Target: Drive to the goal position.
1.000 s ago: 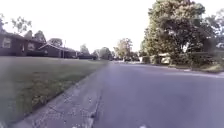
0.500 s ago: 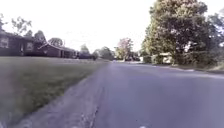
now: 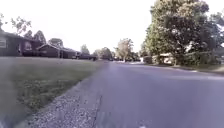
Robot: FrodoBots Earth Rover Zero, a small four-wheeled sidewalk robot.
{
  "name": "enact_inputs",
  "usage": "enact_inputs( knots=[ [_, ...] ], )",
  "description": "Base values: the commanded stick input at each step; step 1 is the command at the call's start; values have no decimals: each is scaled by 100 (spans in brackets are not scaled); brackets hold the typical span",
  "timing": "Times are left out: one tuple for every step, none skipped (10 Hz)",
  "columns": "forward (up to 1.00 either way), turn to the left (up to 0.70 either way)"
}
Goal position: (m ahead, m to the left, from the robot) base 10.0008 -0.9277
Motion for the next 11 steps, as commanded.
enact_inputs(
  knots=[
    [100,-13],
    [100,-3],
    [100,0],
    [100,0],
    [100,0],
    [100,0],
    [100,0],
    [100,0],
    [100,0],
    [100,0],
    [100,0]
  ],
)
